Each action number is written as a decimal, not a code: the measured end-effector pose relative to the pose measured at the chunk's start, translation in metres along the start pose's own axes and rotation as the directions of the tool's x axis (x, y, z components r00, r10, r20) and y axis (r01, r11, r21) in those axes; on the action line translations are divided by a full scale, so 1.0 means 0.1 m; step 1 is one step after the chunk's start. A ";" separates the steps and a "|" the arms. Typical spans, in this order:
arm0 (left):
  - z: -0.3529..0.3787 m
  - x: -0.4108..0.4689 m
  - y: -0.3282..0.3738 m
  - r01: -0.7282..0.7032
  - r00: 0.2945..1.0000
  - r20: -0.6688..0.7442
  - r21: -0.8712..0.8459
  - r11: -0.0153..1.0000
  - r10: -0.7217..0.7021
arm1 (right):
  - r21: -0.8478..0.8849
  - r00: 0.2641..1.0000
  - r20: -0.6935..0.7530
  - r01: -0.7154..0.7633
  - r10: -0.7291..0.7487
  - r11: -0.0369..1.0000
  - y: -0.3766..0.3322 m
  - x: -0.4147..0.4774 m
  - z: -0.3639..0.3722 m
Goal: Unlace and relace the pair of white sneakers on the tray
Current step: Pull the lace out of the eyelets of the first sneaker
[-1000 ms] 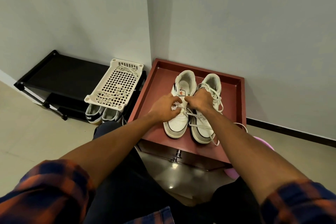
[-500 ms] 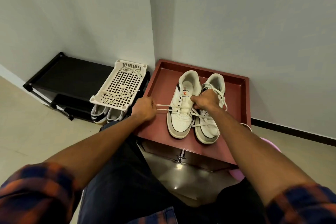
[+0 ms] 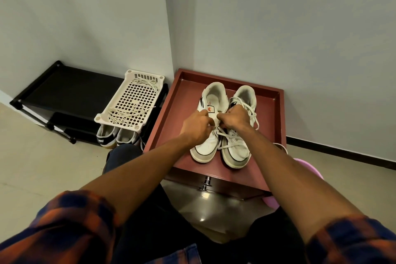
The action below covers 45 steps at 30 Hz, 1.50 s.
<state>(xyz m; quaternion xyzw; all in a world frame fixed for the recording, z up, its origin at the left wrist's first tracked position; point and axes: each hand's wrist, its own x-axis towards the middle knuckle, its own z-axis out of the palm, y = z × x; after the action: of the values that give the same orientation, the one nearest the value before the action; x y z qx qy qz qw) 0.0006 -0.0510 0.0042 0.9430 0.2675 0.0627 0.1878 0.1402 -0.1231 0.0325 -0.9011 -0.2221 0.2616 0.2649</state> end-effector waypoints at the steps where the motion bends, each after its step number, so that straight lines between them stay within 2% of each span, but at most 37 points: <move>1: -0.03 -0.03 -0.04 -0.009 1.000 -0.025 0.021 1.000 0.009 | 0.008 1.000 0.002 -0.011 0.011 1.000 0.00 0.00 -0.01; 3: -0.10 -0.11 -0.16 -0.009 0.997 -0.076 0.059 0.998 0.013 | 0.022 0.999 0.013 -0.034 0.034 0.999 0.00 0.01 -0.03; 5: -0.19 -0.23 -0.33 0.049 0.994 -0.102 0.079 0.996 -0.041 | 0.050 0.998 0.019 -0.056 0.055 0.997 0.01 0.04 -0.03; 7: -0.25 -0.35 -0.58 0.193 0.975 -0.118 0.053 0.980 -0.186 | 0.064 0.998 0.018 -0.055 0.054 0.996 0.02 0.06 -0.01; 9: -0.31 -0.44 -0.77 0.381 0.918 -0.104 -0.033 0.924 -0.382 | 0.068 0.998 0.029 -0.052 0.051 0.996 0.03 0.06 0.00; 11: -0.35 -0.47 -0.81 0.466 0.881 -0.066 -0.045 0.884 -0.468 | 0.078 0.998 0.042 -0.053 0.050 0.996 0.04 0.07 0.00; 14: -0.33 -0.41 -0.64 0.358 0.931 -0.090 0.037 0.933 -0.354 | 0.086 0.998 0.038 -0.045 0.041 0.995 0.04 0.06 -0.01; 17: -0.24 -0.24 -0.36 0.146 0.985 -0.089 -0.022 0.989 -0.147 | 0.068 0.999 0.025 -0.029 0.028 0.997 0.02 0.04 -0.01; 20: -0.11 -0.11 -0.03 -0.004 1.000 -0.029 -0.014 1.000 0.004 | 0.054 0.999 0.030 -0.023 0.021 0.998 0.02 0.02 -0.01; 23: -0.01 -0.04 0.08 -0.002 1.000 0.001 -0.001 1.000 0.002 | 0.052 0.999 0.037 -0.019 0.017 0.998 0.02 0.02 -0.02; 28: -0.05 -0.10 -0.07 -0.052 0.997 -0.056 0.052 0.997 0.055 | 0.063 0.999 0.029 -0.017 0.015 0.998 0.04 0.04 -0.02; 31: -0.11 -0.25 -0.33 0.001 0.998 -0.063 0.079 0.997 0.004 | 0.078 0.999 0.031 -0.013 0.011 0.997 0.05 0.06 -0.01; 35: -0.22 -0.42 -0.63 0.215 0.970 -0.124 0.053 0.975 -0.207 | 0.105 0.999 0.043 -0.018 0.014 0.994 0.05 0.07 0.01; 39: -0.33 -0.43 -0.75 0.294 0.948 -0.164 0.114 0.949 -0.274 | 0.117 0.998 0.056 -0.041 0.034 0.992 0.05 0.07 -0.01; 42: -0.44 -0.41 -0.74 0.412 0.910 -0.124 0.176 0.894 -0.395 | 0.116 0.997 0.070 -0.047 0.040 0.992 0.06 0.06 -0.04; 45: -0.46 -0.40 -0.67 0.425 0.903 -0.077 0.310 0.851 -0.423 | 0.104 0.998 0.061 -0.038 0.032 0.994 0.06 0.05 -0.03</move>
<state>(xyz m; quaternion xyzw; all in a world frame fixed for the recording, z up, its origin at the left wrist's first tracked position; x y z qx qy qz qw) -0.0760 -0.0048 0.0193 0.8784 0.4756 -0.0216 0.0413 0.1475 -0.1260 0.0295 -0.8816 -0.2001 0.3040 0.3005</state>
